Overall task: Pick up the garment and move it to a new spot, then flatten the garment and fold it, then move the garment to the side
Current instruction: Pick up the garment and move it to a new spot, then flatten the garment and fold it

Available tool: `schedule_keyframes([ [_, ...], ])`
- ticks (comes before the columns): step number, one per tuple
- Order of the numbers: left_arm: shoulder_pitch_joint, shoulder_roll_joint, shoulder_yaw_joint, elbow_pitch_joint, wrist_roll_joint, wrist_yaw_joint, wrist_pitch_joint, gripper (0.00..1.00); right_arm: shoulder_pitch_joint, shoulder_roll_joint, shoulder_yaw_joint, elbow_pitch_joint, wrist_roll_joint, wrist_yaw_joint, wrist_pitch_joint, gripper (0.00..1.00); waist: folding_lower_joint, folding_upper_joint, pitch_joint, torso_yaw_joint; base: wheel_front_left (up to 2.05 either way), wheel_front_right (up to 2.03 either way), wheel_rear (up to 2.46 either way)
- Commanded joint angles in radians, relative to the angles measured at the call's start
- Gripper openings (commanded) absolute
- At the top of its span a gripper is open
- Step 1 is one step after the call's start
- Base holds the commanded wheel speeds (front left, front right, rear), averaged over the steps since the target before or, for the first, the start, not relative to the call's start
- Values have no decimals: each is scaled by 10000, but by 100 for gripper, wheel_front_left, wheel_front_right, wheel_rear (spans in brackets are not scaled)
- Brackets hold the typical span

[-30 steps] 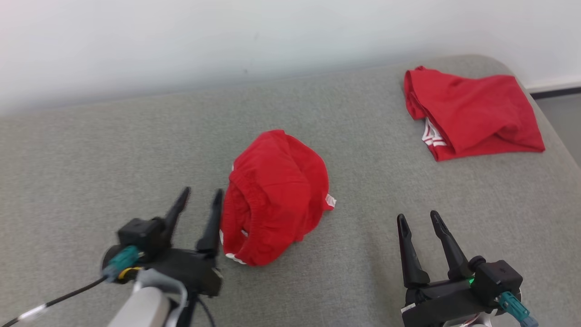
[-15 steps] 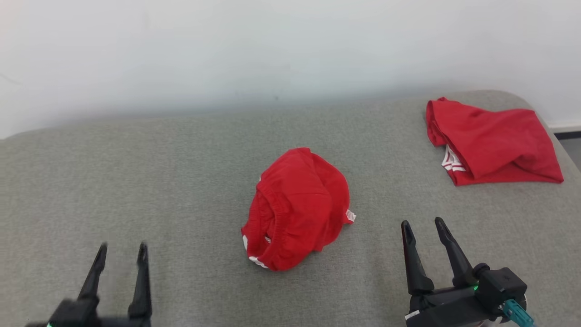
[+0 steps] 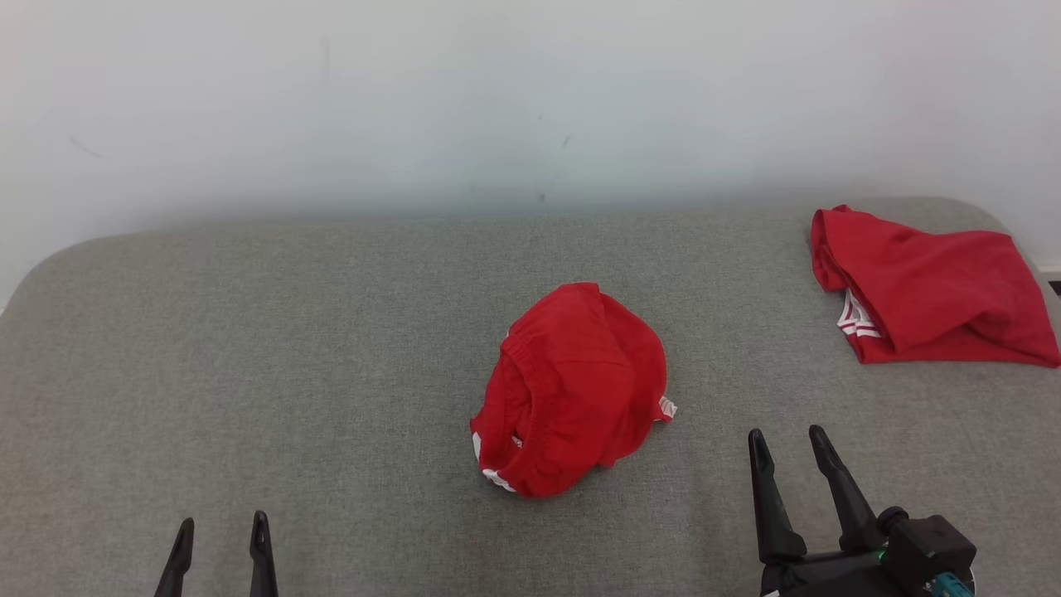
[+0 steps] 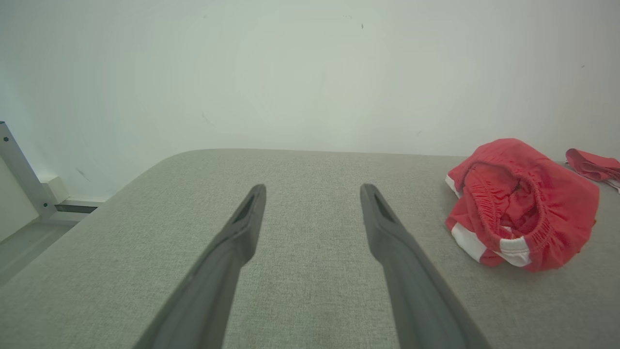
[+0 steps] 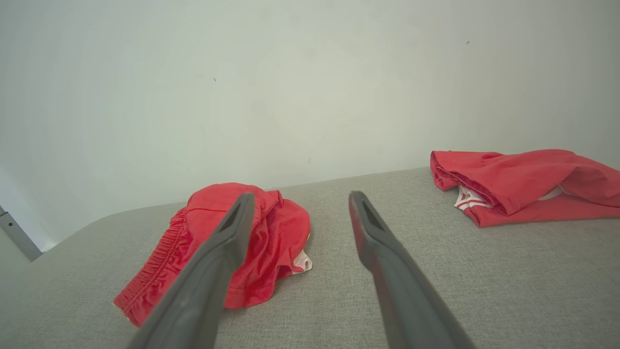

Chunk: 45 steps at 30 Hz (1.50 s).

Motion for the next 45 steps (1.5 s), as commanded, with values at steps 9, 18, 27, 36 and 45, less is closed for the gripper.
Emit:
schedule_keyframes([
  [9,5,-693,740,274,560,-655,-29,100,174,12,107,57,154,-27,-41,100,1,0,22,-21,0,0,0],
  [18,-272,-954,1125,650,847,-978,-29,100,262,12,129,197,238,-27,-41,100,1,0,18,-91,0,0,0],
  [27,-378,-1013,1170,882,907,-1129,-29,100,236,12,168,292,257,-27,-41,100,1,0,13,-118,0,0,0],
  [36,-396,-1019,1119,902,770,-1155,-29,100,220,12,177,298,253,-27,-42,100,1,0,50,-125,0,0,0],
  [45,-405,-1018,1146,883,722,-1159,-30,100,223,12,141,298,195,-27,-42,100,1,0,92,-134,0,0,0],
])
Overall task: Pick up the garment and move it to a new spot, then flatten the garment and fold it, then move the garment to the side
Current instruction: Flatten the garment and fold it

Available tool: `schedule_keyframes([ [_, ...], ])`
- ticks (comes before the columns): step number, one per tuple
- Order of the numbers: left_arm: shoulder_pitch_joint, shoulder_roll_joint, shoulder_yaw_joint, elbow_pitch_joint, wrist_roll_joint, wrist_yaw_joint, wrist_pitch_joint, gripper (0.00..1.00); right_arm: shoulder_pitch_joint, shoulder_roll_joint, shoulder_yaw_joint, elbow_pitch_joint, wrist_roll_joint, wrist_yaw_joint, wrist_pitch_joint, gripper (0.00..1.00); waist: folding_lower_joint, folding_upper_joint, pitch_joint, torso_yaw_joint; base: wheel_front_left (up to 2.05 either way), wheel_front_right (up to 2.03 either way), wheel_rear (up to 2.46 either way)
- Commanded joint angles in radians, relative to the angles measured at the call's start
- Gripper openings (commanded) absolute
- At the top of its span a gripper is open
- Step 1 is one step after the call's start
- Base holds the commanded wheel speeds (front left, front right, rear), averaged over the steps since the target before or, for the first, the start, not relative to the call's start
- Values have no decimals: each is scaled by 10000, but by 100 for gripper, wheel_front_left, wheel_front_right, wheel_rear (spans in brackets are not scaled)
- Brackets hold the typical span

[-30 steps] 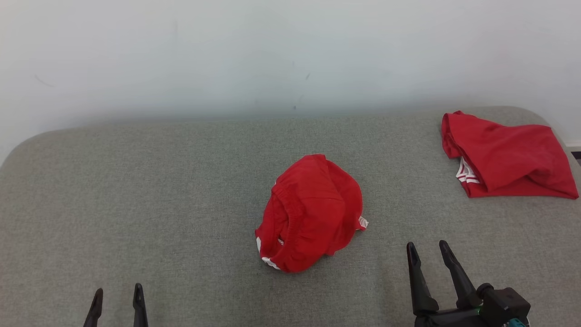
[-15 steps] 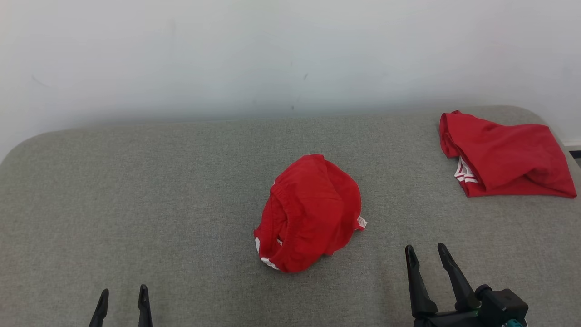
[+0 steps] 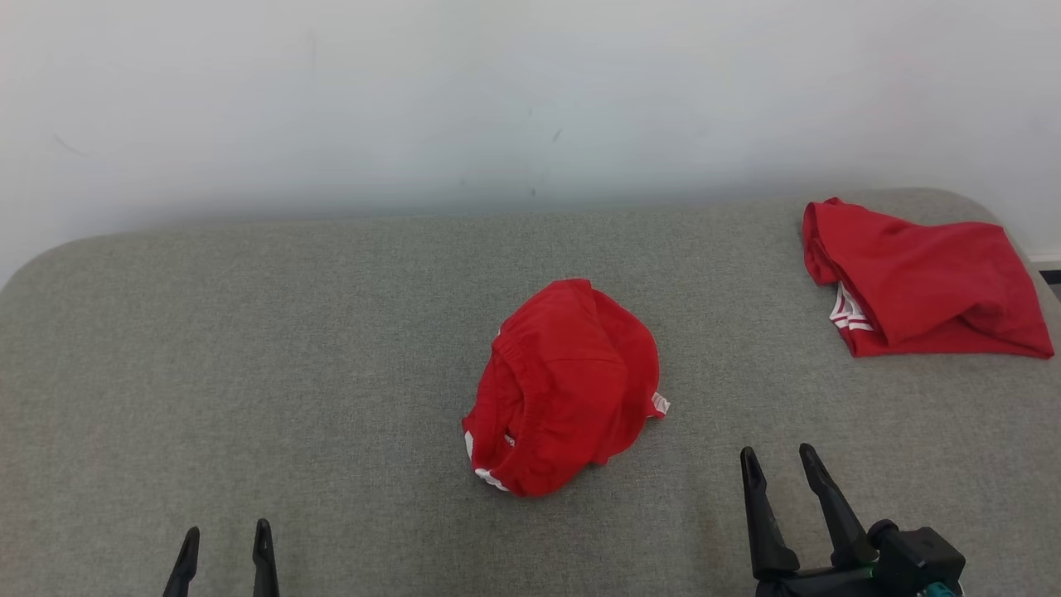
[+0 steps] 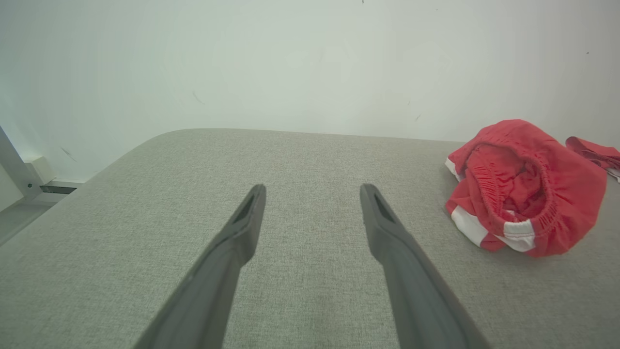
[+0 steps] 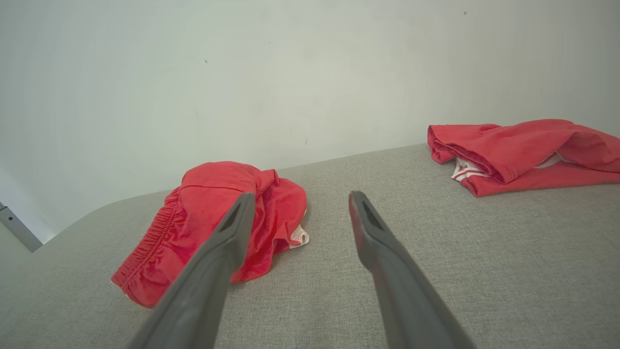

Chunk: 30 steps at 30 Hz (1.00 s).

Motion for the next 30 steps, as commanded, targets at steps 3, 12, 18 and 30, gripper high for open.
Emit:
schedule_keyframes([
  [3,-116,-20,18,1,-132,6,-30,100,70,12,-23,-17,-56,-27,-42,100,0,0,2,7,0,0,0],
  [12,-93,-20,57,5,-134,4,-30,100,90,12,4,-28,-22,-27,-42,100,0,0,5,-14,0,0,0],
  [18,-135,-21,66,14,-140,4,-30,100,62,12,-23,-31,-45,-27,-42,100,0,0,38,-10,0,0,0],
  [30,-112,-21,76,-39,-67,47,-30,100,46,12,-24,-18,-51,-27,-42,100,0,0,106,-36,0,0,0],
])
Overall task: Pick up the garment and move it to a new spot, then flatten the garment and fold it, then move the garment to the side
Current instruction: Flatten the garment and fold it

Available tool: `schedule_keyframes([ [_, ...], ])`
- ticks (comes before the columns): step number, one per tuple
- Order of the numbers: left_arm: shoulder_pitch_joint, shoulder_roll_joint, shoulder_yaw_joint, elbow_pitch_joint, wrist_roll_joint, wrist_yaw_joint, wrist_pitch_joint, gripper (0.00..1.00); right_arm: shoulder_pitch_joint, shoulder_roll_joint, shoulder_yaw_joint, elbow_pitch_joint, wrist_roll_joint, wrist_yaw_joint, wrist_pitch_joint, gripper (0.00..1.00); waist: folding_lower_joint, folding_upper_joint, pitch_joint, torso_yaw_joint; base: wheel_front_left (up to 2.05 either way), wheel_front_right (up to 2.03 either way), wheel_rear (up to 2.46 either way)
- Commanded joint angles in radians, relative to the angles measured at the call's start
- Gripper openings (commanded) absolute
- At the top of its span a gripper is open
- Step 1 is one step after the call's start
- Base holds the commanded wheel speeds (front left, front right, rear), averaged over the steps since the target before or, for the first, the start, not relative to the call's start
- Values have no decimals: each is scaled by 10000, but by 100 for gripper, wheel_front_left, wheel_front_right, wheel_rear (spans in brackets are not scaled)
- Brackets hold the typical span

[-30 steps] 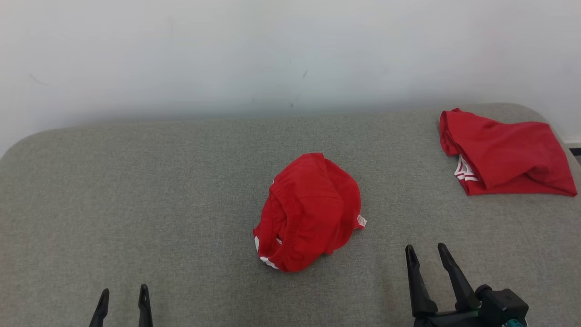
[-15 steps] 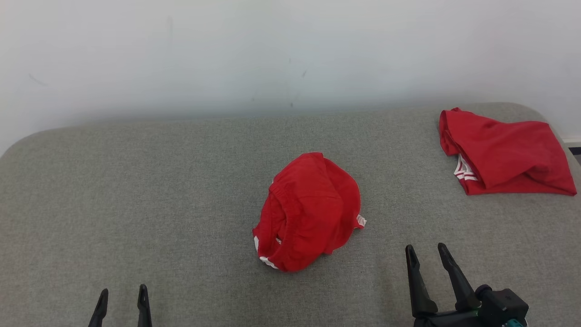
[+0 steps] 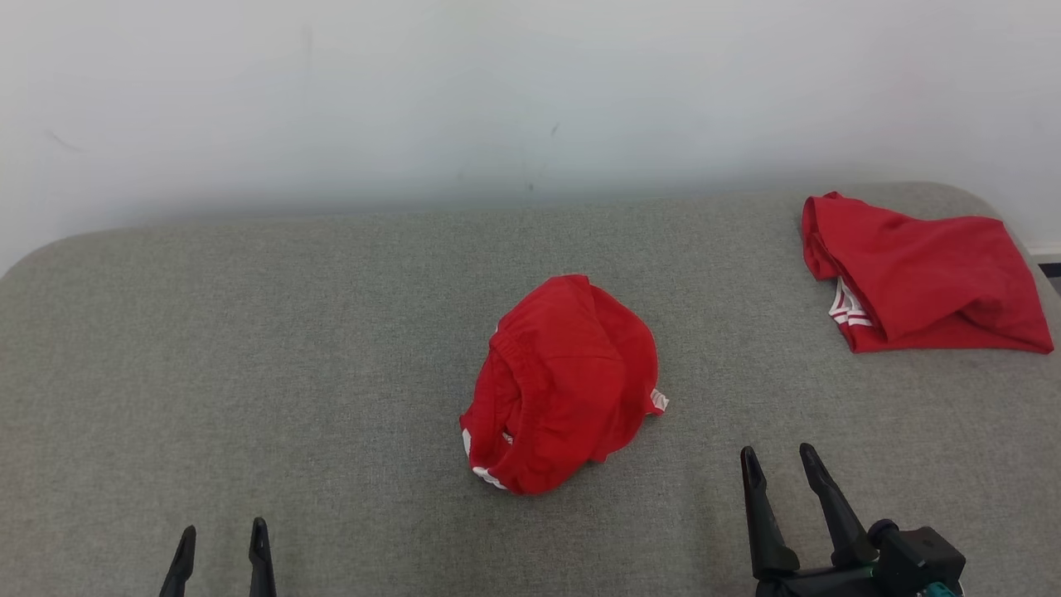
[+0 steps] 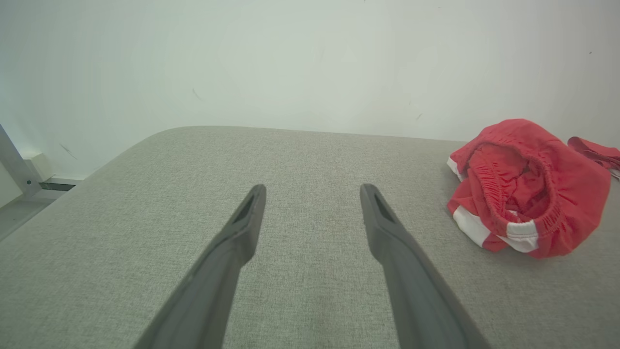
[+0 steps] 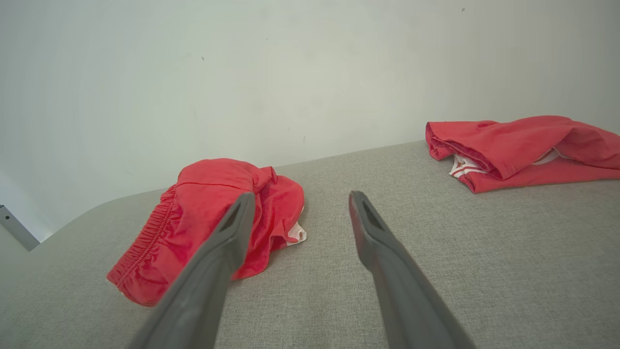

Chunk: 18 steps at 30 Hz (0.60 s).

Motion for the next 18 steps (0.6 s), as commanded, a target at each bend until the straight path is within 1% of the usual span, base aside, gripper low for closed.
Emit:
schedule_keyframes([
  [1,-99,-21,35,-25,13,41,-30,100,39,12,-12,-1,-37,-27,-42,100,0,0,7,-2,0,0,0],
  [18,-102,-20,53,-20,4,42,-30,100,3,12,-9,34,-36,-27,-42,100,0,0,-3,-27,0,0,0],
])
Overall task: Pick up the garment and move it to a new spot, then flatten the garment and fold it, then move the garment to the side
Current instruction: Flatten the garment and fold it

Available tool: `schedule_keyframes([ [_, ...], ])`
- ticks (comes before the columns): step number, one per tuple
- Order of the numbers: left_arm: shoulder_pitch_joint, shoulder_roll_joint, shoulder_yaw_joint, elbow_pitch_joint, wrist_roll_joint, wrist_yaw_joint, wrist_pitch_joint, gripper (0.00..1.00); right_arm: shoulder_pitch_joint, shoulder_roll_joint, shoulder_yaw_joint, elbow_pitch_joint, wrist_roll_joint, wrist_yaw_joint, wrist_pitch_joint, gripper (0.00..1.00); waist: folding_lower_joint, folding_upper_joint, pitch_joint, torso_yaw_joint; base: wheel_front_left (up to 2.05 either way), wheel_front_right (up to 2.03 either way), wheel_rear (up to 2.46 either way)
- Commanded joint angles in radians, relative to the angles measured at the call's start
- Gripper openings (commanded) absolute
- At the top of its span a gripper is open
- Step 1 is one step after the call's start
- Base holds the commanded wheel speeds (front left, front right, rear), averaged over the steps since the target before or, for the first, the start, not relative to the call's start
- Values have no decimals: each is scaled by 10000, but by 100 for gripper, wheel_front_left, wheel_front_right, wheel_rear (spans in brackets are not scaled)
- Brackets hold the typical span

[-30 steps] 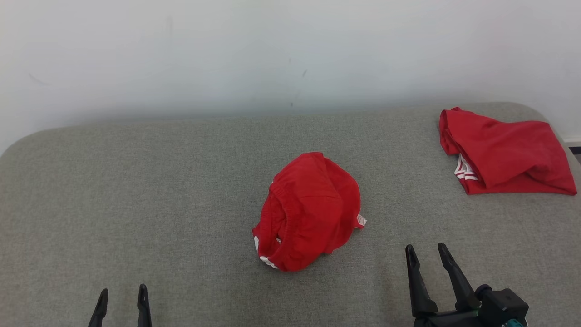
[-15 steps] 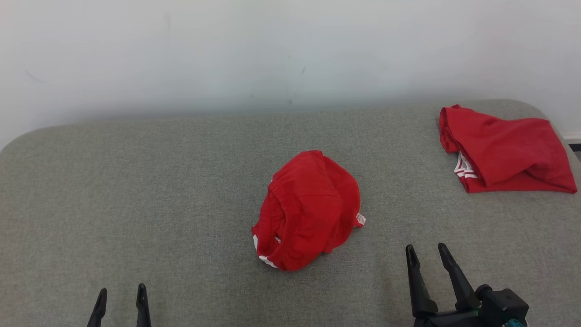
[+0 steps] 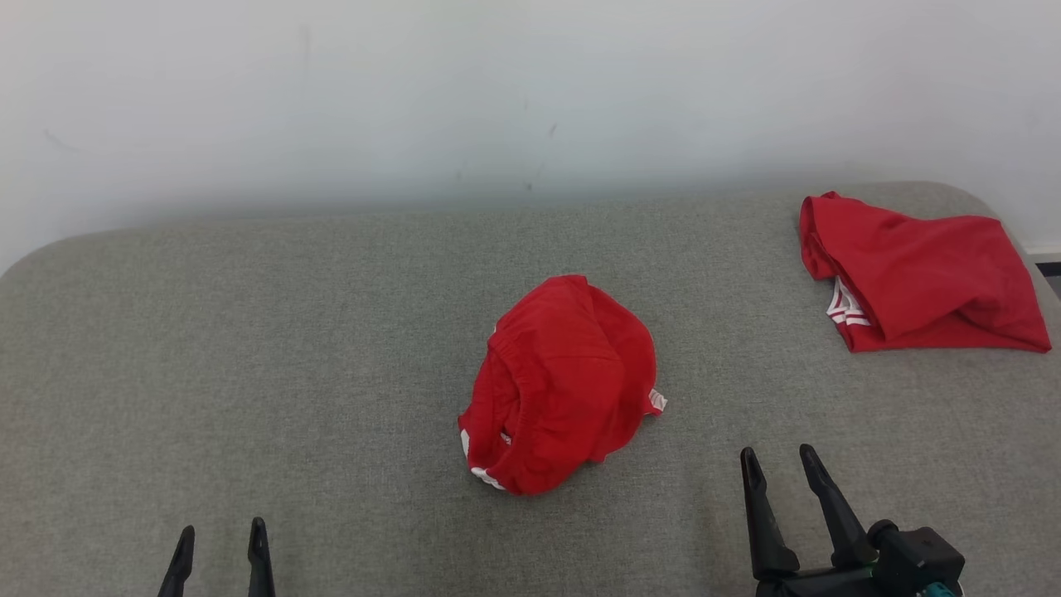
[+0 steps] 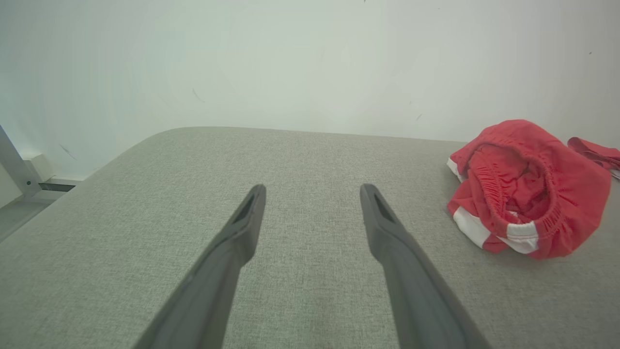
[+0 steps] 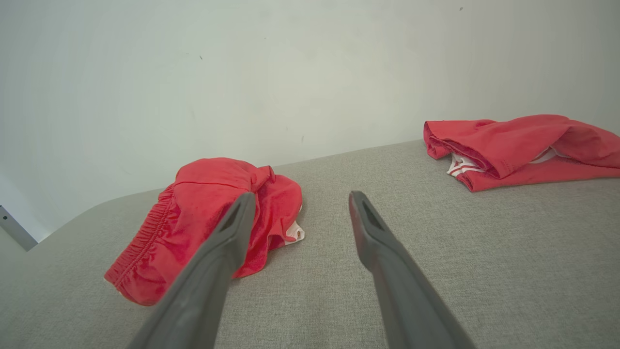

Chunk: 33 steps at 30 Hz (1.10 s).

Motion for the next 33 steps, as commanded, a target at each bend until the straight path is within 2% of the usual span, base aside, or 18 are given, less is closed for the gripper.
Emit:
schedule_keyframes([
  [1,-98,-18,33,-17,-2,45,-30,100,3,12,6,0,-39,-27,-42,100,0,-1,-4,-7,0,0,0],
  [9,-283,-20,-257,6,-35,17,-30,100,-93,12,51,31,-42,-27,-42,100,0,-1,-6,-106,0,0,0],
  [19,-1447,-3,-1925,429,166,-75,-30,100,-266,12,278,15,33,-27,-42,100,0,-1,266,-761,0,0,0],
  [27,-2638,581,-3788,1177,-145,-72,-30,100,-484,12,270,-48,237,-27,-43,100,0,-1,766,-1503,0,0,0],
  [33,-3132,1003,-4339,2079,-446,-74,-30,100,-608,12,307,-77,401,-27,-42,100,0,-1,1092,-1998,0,0,0],
])
